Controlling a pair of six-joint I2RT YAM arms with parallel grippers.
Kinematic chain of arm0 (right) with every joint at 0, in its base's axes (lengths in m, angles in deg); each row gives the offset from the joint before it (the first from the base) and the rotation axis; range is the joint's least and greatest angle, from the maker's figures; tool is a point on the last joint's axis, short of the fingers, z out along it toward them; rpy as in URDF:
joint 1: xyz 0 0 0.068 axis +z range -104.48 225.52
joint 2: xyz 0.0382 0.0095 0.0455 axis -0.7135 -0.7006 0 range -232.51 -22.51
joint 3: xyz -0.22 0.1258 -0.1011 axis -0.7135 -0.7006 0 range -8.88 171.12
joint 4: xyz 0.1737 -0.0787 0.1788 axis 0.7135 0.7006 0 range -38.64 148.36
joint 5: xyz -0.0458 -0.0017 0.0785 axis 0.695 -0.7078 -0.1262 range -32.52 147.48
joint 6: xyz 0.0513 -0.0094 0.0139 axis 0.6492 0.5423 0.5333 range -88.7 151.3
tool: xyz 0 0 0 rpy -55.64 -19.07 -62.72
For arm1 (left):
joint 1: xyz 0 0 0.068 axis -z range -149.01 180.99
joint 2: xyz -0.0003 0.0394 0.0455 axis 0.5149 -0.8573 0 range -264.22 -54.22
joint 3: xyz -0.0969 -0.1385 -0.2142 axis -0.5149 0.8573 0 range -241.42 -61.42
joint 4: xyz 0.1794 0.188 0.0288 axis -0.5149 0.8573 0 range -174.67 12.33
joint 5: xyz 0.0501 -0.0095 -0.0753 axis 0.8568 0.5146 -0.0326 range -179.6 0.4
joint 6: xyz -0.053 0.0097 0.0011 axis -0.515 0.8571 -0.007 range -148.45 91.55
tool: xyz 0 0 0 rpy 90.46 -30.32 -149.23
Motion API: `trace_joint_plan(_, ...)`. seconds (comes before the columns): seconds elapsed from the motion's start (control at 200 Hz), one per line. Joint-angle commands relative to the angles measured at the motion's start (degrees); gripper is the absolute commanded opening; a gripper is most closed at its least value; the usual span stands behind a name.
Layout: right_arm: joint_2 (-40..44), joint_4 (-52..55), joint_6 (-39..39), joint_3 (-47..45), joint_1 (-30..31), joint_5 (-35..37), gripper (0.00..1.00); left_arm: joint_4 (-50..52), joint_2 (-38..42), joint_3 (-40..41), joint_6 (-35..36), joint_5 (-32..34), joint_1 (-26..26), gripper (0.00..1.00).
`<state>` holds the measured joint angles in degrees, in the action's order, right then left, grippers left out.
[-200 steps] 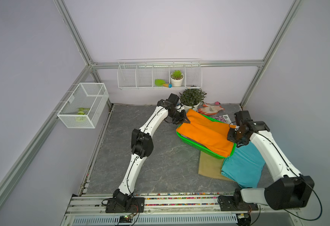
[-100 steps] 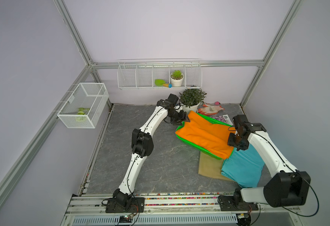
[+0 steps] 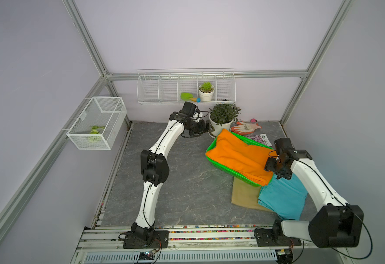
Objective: Put the folded long pants in the basket
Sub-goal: Place the long pant in the basket, then move the basket to the center of the board.
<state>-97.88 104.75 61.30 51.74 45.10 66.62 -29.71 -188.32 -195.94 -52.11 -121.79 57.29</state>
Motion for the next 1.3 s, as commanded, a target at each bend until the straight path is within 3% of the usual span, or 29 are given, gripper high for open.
trace_joint_plan(0.0, -0.5, -5.6, 1.7, -2.8, -2.5, -6.2, 0.82, -3.0, -3.3, 1.7, 2.5, -5.4, 0.6, 1.0)
trace_joint_plan(0.245, -1.8, -11.1, 2.5, -6.2, -4.3, -17.8, 0.76, -8.5, -5.7, 3.8, -0.2, -12.8, 0.9, 0.93)
trace_joint_plan(0.465, 0.4, -14.4, 2.3, -7.1, -4.3, -22.3, 0.69, -15.0, -3.4, 8.4, -3.5, -20.2, 1.8, 0.72)
trace_joint_plan(0.64, 2.9, -16.6, 2.8, -6.8, -4.3, -27.5, 0.6, -16.4, 0.7, 11.0, -4.3, -21.7, 2.7, 0.57)
trace_joint_plan(0.75, 4.2, -19.0, 1.7, -7.0, -4.2, -31.0, 0.58, -16.9, 2.1, 12.3, -4.9, -22.1, 2.8, 0.54)
trace_joint_plan(0.855, 3.9, -19.5, 1.8, -6.9, -3.6, -33.8, 0.5, -16.4, 3.3, 13.2, -4.9, -22.4, 3.0, 0.5)
trace_joint_plan(1.135, 2.8, -19.8, 3.0, -4.3, 6.8, -31.4, 0.43, -16.7, 14.5, 24.0, -5.0, -19.0, 2.8, 0.45)
trace_joint_plan(1.295, -0.5, -22.5, 6.6, -1.5, 18.1, -27.1, 0.43, -18.4, 26.9, 41.6, -6.6, -12.9, -1.5, 0.48)
